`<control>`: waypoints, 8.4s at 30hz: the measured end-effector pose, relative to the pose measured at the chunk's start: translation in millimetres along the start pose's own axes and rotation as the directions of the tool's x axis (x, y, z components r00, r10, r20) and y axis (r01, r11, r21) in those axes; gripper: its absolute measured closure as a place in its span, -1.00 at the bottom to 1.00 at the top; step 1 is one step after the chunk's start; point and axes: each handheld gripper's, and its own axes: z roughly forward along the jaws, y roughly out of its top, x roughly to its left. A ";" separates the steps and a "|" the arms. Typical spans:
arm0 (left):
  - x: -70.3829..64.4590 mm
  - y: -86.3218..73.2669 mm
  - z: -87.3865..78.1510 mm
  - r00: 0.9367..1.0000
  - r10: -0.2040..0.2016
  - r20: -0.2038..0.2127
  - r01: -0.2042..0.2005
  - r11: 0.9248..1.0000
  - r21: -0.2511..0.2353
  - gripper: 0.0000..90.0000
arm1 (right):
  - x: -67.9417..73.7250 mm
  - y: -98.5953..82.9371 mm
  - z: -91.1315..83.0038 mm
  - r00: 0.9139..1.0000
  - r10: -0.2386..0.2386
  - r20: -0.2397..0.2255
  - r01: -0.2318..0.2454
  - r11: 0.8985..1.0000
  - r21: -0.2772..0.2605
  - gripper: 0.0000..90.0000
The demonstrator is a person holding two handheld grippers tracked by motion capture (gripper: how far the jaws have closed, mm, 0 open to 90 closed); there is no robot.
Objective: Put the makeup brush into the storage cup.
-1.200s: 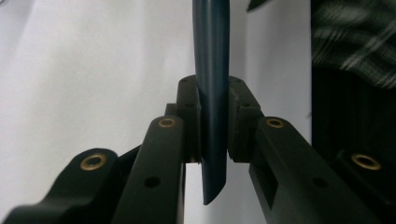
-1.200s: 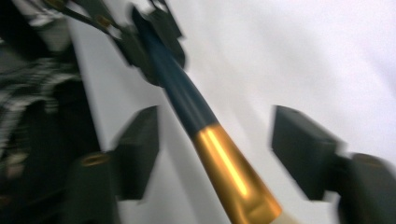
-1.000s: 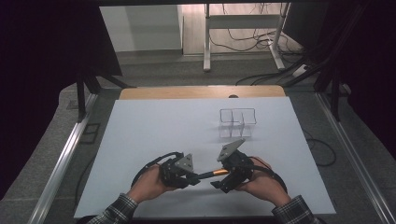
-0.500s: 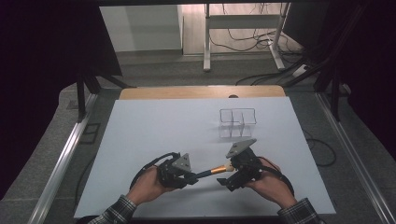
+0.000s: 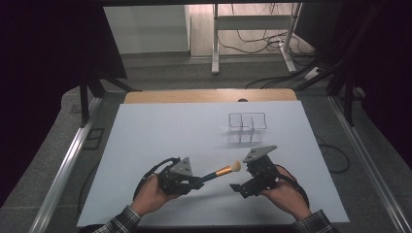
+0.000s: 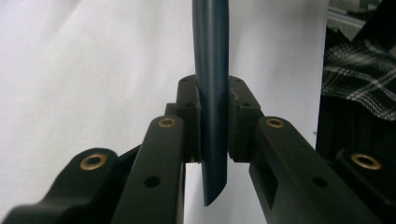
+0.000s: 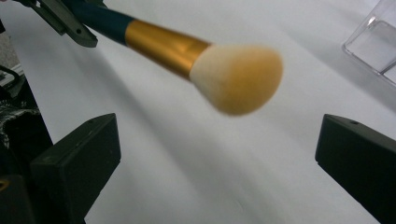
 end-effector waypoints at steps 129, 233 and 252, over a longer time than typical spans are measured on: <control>-19.9 3.1 14.0 0.979 -0.164 0.121 0.186 0.962 -0.202 0.70 | 42.4 27.0 5.1 0.969 0.104 -0.226 -0.158 0.960 -0.233 0.04; 8.8 -98.8 -65.5 0.932 -0.315 -0.180 0.302 0.949 -0.094 -0.99 | -19.4 -3.5 -38.5 0.992 0.125 0.037 -0.111 0.958 -0.265 0.63; 13.5 -112.9 -71.6 0.920 -0.332 -0.206 0.325 0.943 -0.068 -0.99 | -40.3 -9.1 -51.9 0.981 0.182 0.070 -0.151 0.938 -0.312 0.63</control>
